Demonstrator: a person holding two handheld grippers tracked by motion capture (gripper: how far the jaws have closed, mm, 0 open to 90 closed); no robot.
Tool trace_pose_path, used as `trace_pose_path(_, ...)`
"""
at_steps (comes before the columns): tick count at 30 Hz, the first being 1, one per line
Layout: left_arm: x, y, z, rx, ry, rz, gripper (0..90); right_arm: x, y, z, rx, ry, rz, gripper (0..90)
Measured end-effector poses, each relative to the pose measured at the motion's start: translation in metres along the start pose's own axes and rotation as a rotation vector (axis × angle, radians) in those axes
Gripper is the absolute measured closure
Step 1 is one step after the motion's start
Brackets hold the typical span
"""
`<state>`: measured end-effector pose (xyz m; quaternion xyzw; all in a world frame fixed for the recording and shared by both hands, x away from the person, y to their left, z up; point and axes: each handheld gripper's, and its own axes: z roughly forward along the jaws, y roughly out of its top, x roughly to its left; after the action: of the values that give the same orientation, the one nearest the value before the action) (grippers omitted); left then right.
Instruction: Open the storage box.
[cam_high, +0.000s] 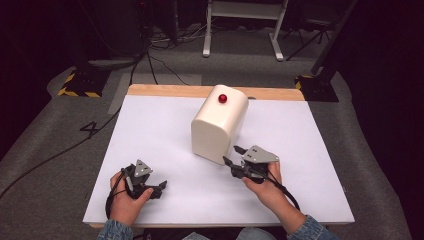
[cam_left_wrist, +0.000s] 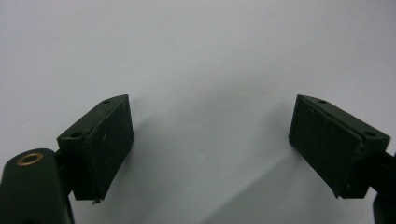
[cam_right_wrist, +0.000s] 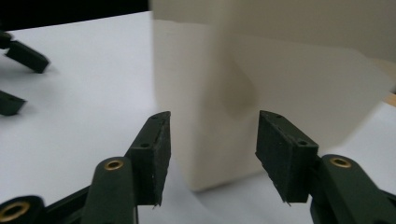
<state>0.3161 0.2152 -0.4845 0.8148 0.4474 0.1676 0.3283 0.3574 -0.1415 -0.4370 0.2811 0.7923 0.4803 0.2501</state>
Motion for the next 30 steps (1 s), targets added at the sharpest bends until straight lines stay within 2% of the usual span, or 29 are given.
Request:
trace_pose_path(1, 0.000, 0.000, 0.000, 0.000, 0.000, 0.001, 14.0, 0.007, 0.003, 0.003, 0.017, -0.020, -0.019, 38.6)
trace_pose_path(3, 0.000, 0.000, 0.000, 0.001, -0.001, 0.001, 14.0, 0.016, 0.008, 0.008, 0.025, -0.052, -0.073, 39.5)
trace_pose_path(5, 0.000, 0.000, 0.000, -0.001, -0.001, 0.000, 14.0, 0.021, 0.011, 0.012, 0.011, -0.015, -0.063, 40.9)
trace_pose_path(7, 0.000, 0.000, 0.000, 0.000, 0.000, 0.000, 14.0, 0.025, 0.012, 0.014, 0.012, -0.005, -0.059, 40.0)
trace_pose_path(8, 0.000, 0.000, 0.000, 0.000, 0.000, 0.000, 14.0, 0.032, 0.015, 0.017, 0.014, 0.002, -0.076, 39.8)
trace_pose_path(12, 0.000, 0.000, 0.000, 0.001, -0.001, 0.001, 14.0, 0.041, 0.019, 0.026, 0.007, 0.036, -0.092, 39.8)
trace_pose_path(17, 0.000, 0.000, 0.000, 0.000, 0.000, 0.001, 14.0, 0.050, 0.027, 0.044, -0.003, 0.095, -0.131, 41.4)
trace_pose_path(20, 0.000, 0.000, 0.000, 0.001, 0.000, 0.001, 14.0, 0.052, 0.030, 0.051, -0.009, 0.113, -0.146, 42.0)
trace_pose_path(21, 0.000, 0.000, 0.000, 0.000, -0.001, 0.001, 14.0, 0.054, 0.033, 0.059, -0.010, 0.129, -0.151, 42.1)
trace_pose_path(30, 0.000, 0.000, 0.000, 0.000, -0.001, 0.000, 14.0, 0.063, 0.041, 0.087, -0.011, 0.167, -0.157, 41.9)
